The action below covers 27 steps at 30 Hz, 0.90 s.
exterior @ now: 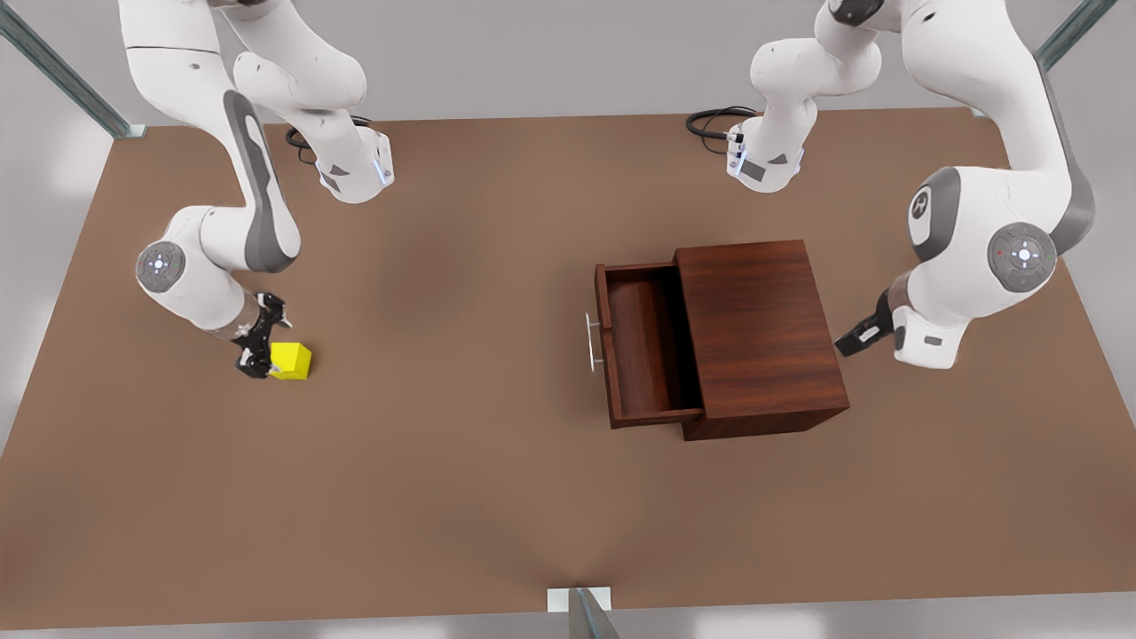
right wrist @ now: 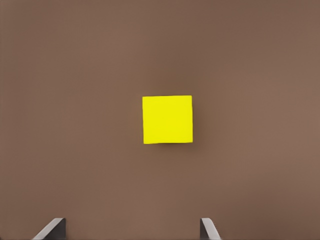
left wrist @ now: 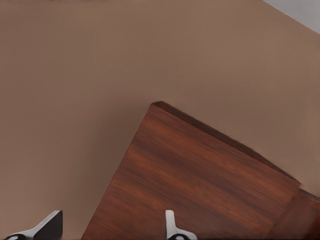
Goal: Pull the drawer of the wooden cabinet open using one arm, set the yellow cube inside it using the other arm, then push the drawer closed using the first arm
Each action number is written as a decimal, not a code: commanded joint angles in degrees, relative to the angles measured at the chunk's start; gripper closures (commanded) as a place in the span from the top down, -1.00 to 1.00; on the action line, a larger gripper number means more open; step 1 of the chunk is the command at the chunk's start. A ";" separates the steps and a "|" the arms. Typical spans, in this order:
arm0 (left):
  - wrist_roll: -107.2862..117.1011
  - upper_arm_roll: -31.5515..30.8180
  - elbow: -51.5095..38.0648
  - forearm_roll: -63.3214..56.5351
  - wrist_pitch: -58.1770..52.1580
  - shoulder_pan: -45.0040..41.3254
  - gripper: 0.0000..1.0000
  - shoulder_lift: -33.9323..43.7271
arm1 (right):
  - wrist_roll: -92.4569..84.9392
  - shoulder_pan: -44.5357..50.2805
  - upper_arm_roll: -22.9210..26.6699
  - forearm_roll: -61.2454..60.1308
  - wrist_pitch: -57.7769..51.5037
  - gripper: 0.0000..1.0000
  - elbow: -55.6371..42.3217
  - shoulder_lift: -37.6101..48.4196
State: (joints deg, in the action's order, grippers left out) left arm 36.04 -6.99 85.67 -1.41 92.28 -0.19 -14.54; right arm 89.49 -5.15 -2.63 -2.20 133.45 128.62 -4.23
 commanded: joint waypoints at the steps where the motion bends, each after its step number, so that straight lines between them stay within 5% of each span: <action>1: -35.86 0.13 -0.68 0.44 3.96 0.19 1.00 -0.93 | 0.07 -0.48 -0.01 0.36 10.60 1.00 0.05 -1.57; 7: -35.86 0.40 -1.74 1.41 9.24 6.26 1.00 -6.64 | 0.42 -1.88 -0.10 4.14 12.01 1.00 0.49 -5.44; 27: -35.77 0.22 -0.15 1.24 10.03 5.64 1.00 -7.44 | 1.74 -4.79 -0.10 13.19 16.05 1.00 4.89 -11.50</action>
State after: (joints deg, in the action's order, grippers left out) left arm 8.17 -6.75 85.53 -0.13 101.88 5.41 -22.04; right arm 90.60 -9.89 -2.72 10.09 147.96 133.48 -15.67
